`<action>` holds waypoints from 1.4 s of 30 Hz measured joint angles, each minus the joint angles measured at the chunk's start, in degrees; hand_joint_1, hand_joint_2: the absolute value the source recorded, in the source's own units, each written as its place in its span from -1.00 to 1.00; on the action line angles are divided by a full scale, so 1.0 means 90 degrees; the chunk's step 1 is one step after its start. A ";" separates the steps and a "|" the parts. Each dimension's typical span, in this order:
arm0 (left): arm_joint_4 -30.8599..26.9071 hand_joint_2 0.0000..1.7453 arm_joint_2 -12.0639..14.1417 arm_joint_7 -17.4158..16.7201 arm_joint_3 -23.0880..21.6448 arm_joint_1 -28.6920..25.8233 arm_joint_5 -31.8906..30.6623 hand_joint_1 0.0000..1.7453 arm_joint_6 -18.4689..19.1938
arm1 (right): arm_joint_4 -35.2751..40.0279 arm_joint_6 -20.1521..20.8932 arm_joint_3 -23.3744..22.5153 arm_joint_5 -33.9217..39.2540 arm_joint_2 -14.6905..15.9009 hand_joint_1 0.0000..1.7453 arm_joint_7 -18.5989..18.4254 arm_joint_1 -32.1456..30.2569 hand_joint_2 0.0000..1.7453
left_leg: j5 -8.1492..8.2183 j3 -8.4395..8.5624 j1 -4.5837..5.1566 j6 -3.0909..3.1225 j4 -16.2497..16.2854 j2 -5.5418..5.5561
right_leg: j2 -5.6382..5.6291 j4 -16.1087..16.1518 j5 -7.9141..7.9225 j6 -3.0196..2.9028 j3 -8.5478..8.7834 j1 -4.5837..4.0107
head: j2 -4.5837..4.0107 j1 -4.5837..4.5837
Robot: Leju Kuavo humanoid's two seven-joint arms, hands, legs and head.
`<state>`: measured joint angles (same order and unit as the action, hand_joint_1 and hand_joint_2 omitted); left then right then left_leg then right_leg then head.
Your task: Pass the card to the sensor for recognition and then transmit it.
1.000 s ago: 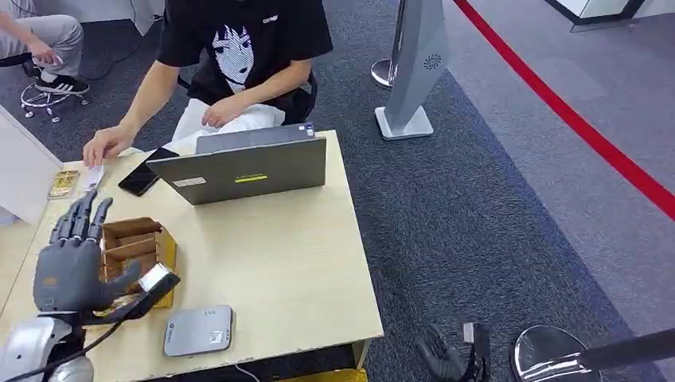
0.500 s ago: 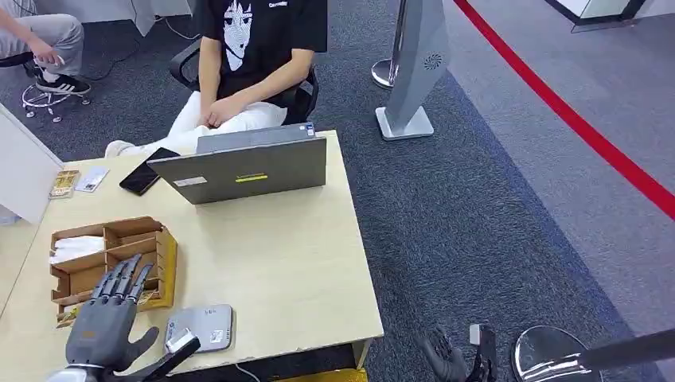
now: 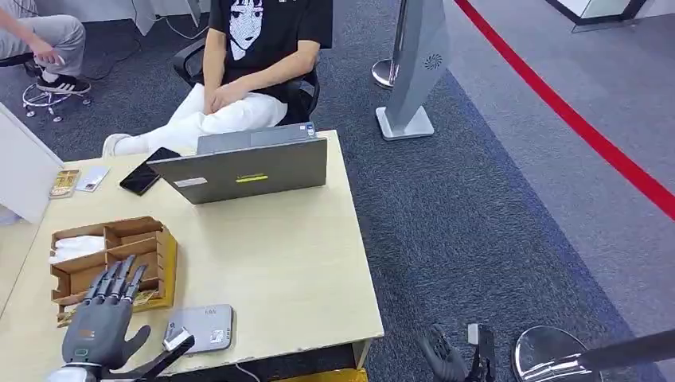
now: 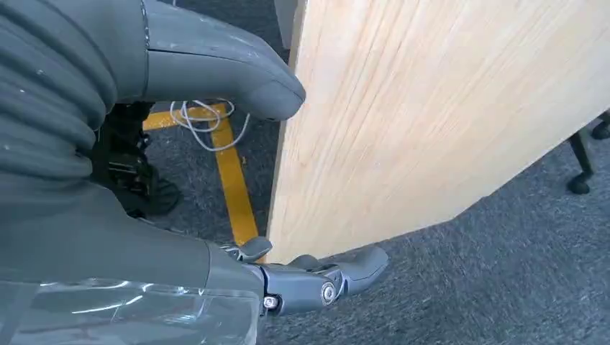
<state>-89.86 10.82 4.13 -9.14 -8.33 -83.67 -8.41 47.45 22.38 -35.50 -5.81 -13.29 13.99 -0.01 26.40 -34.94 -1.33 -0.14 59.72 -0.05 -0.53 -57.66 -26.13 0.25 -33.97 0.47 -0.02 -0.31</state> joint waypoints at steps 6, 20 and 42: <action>0.0231 1.00 -0.0126 0.0177 0.0117 0.0319 -0.0034 -1.00 -0.0044 | 0.0000 -0.0002 0.0000 -0.0007 -0.0034 -1.00 0.0000 0.0004 1.00 | -0.0002 0.0001 0.0000 0.0000 0.0000 0.0001 | 0.0001 -0.0001 0.0003 -0.0002 0.0001 0.0000 | 0.0000 0.0000; 0.0556 1.00 -0.0347 0.0420 0.0177 0.0447 0.0110 1.00 0.0044 | 0.0000 -0.0005 0.0000 -0.0005 -0.0036 -1.00 0.0007 0.0005 1.00 | -0.0002 0.0000 0.0000 0.0000 0.0000 0.0000 | 0.0001 -0.0001 0.0003 -0.0002 0.0000 0.0000 | 0.0000 0.0000; 0.0583 1.00 -0.0355 0.0398 0.0634 0.0429 0.0272 1.00 0.0104 | 0.0039 0.0029 -0.0017 0.0034 -0.0036 -1.00 -0.0015 -0.0003 1.00 | -0.0003 0.0001 -0.0001 0.0000 0.0000 0.0000 | 0.0000 -0.0001 0.0004 -0.0003 0.0001 -0.0001 | 0.0000 0.0002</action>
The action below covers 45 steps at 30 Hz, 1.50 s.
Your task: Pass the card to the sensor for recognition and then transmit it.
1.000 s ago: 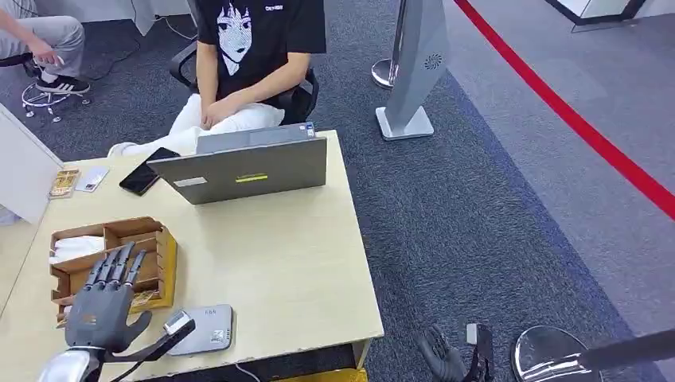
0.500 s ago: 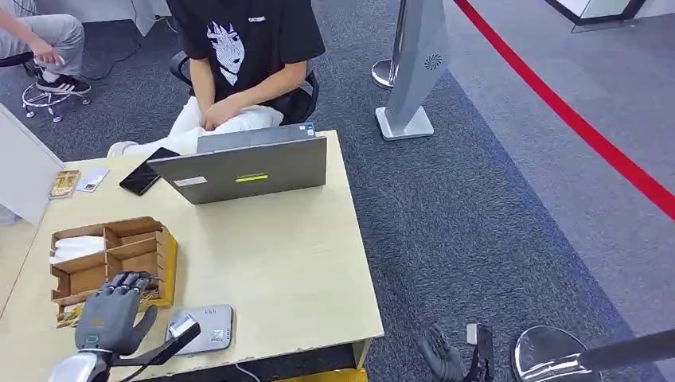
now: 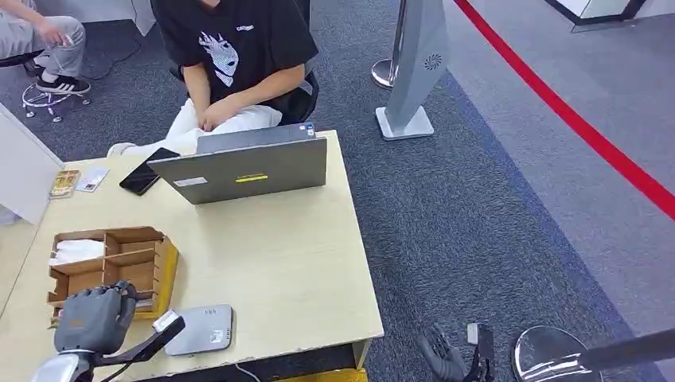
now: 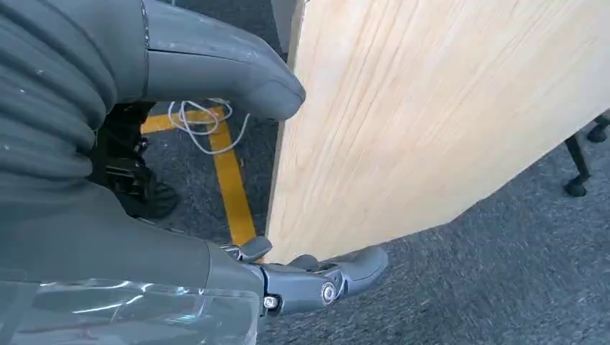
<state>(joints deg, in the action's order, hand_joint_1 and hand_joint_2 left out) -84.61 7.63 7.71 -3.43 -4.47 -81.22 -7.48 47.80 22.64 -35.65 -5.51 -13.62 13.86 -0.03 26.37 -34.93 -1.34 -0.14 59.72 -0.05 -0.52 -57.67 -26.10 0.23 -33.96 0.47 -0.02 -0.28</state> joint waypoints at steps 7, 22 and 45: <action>-0.0507 1.00 0.0131 0.0022 0.0362 0.0263 0.0005 1.00 -0.0296 | 0.0061 0.0078 -0.0075 -0.0002 -0.0010 -1.00 -0.0075 -0.0019 1.00 | -0.0007 0.0000 -0.0002 -0.0009 0.0000 0.0001 | 0.0001 0.0000 0.0003 -0.0002 -0.0001 -0.0002 | 0.0000 0.0000; -0.1022 1.00 0.0231 0.0442 0.0371 0.0848 0.0231 -1.00 -0.0119 | 0.0068 0.0109 -0.0153 -0.0066 -0.0019 -1.00 -0.0100 -0.0028 1.00 | -0.0009 0.0000 -0.0001 -0.0008 0.0000 0.0001 | 0.0000 -0.0004 0.0004 -0.0002 -0.0003 -0.0001 | 0.0000 -0.0002; -0.1102 1.00 0.1088 0.0162 -0.1664 -0.0100 0.0908 -1.00 0.1236 | 0.0053 0.0012 -0.0294 -0.0138 -0.0017 -1.00 -0.0032 -0.0023 1.00 | -0.0007 -0.0001 -0.0001 -0.0010 -0.0002 -0.0001 | -0.0001 -0.0004 0.0003 -0.0002 -0.0006 -0.0001 | 0.0000 -0.0002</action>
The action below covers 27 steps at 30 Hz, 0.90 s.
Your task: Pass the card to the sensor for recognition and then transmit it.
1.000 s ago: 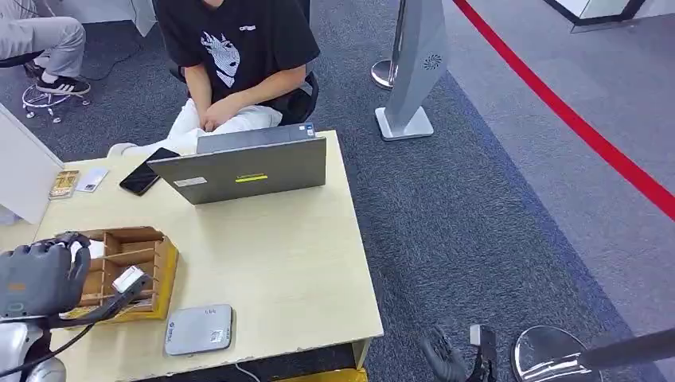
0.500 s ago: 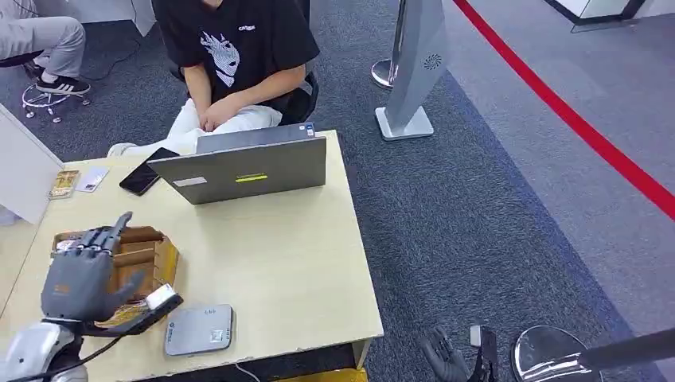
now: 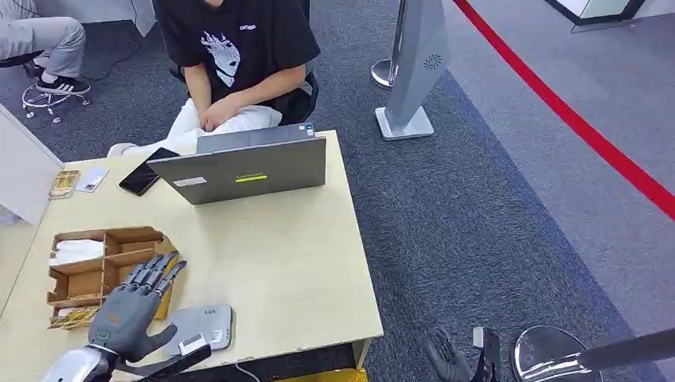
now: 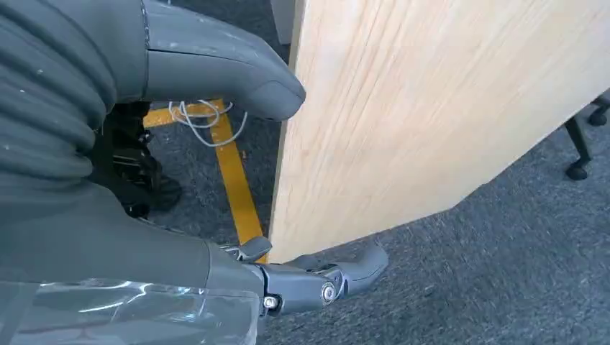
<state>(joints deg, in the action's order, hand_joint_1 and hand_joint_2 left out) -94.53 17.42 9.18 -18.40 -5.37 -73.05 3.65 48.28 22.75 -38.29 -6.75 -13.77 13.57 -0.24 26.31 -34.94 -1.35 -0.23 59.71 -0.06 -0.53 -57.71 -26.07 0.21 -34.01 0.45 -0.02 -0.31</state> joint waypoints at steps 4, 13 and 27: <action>0.0000 1.00 0.0254 -0.0193 -0.0048 -0.0110 0.0005 -1.00 -0.0031 | 0.0000 -0.0017 -0.0005 0.0005 0.0000 -1.00 0.0007 0.0000 1.00 | 0.0000 0.0000 0.0000 0.0000 0.0000 0.0000 | 0.0001 0.0000 0.0000 0.0000 0.0000 0.0000 | 0.0000 0.0000; 0.0000 1.00 0.0330 -0.0269 -0.0058 -0.0139 -0.0003 -1.00 -0.0041 | 0.0000 -0.0019 -0.0007 0.0007 0.0000 -1.00 0.0007 0.0000 1.00 | 0.0000 0.0000 0.0000 0.0000 0.0000 0.0001 | 0.0001 0.0000 0.0000 0.0000 0.0001 0.0000 | -0.0002 0.0000; -0.0568 1.00 0.0311 -0.0505 0.1122 -0.1142 -0.0240 -1.00 -0.0687 | 0.0313 0.0141 -0.0323 0.0000 -0.0046 -1.00 -0.0153 -0.0074 1.00 | 0.0000 -0.0001 0.0000 0.0000 -0.0001 0.0001 | 0.0001 0.0000 -0.0003 -0.0002 0.0000 0.0000 | 0.0000 0.0002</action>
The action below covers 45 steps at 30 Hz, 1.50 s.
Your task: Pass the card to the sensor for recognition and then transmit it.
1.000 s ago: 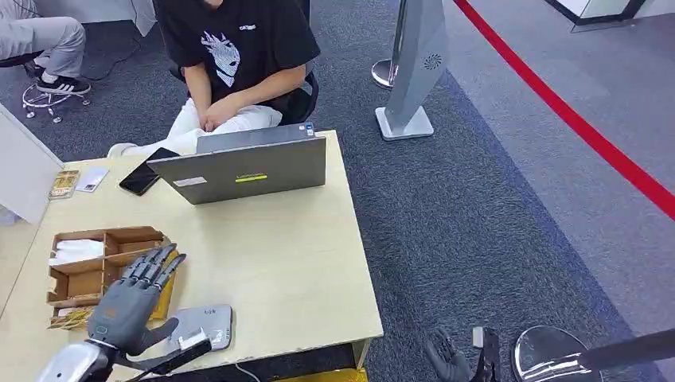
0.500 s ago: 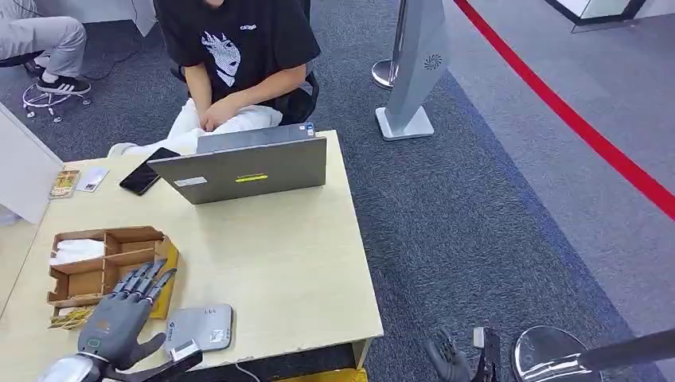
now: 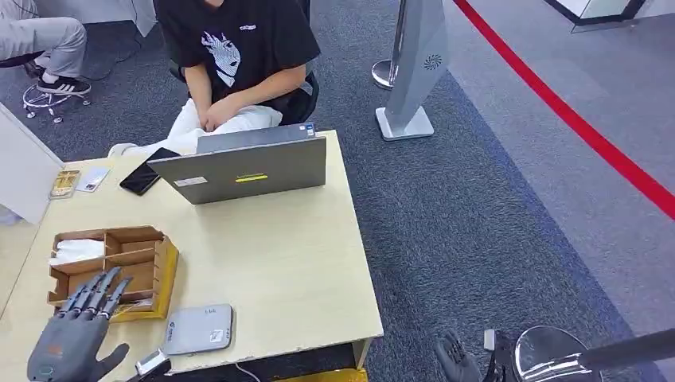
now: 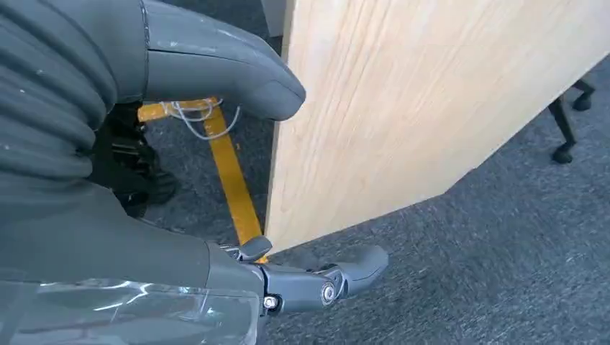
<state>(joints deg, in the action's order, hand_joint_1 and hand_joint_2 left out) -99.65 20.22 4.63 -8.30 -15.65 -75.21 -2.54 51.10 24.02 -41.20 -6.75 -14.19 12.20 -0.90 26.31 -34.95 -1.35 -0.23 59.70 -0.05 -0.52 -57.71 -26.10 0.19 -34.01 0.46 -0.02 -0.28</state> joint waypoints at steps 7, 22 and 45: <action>0.0328 1.00 -0.0260 0.0114 0.0549 -0.0005 -0.0525 -1.00 -0.0403 | 0.0005 0.0090 -0.0012 -0.0024 -0.0005 -1.00 -0.0019 -0.0001 1.00 | 0.0000 0.0000 0.0000 0.0000 0.0000 0.0000 | 0.0000 0.0000 0.0000 0.0000 0.0001 0.0000 | 0.0000 0.0000; 0.1246 1.00 -0.0770 0.0576 0.1093 0.0513 -0.1015 -1.00 -0.1069 | 0.0000 0.0204 -0.0015 -0.0097 -0.0015 -1.00 -0.0010 0.0002 1.00 | -0.0001 0.0000 0.0000 0.0000 0.0000 0.0003 | 0.0005 0.0000 0.0001 0.0000 0.0003 0.0000 | 0.0000 -0.0002; 0.1586 1.00 -0.1061 0.0689 0.1076 0.0833 -0.0882 1.00 -0.1178 | -0.0005 0.0194 -0.0012 -0.0085 -0.0015 -1.00 -0.0003 0.0002 1.00 | 0.0000 0.0000 0.0000 0.0000 0.0000 0.0002 | 0.0004 0.0000 0.0001 0.0000 0.0002 0.0000 | 0.0000 0.0000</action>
<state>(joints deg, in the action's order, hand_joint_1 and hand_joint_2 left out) -85.37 10.67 10.84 1.38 -8.15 -83.14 -13.14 51.06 25.77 -41.31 -7.52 -14.32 12.17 -0.88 26.31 -34.95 -1.35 -0.23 59.70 -0.03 -0.49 -57.71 -26.09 0.19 -34.00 0.46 -0.02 -0.28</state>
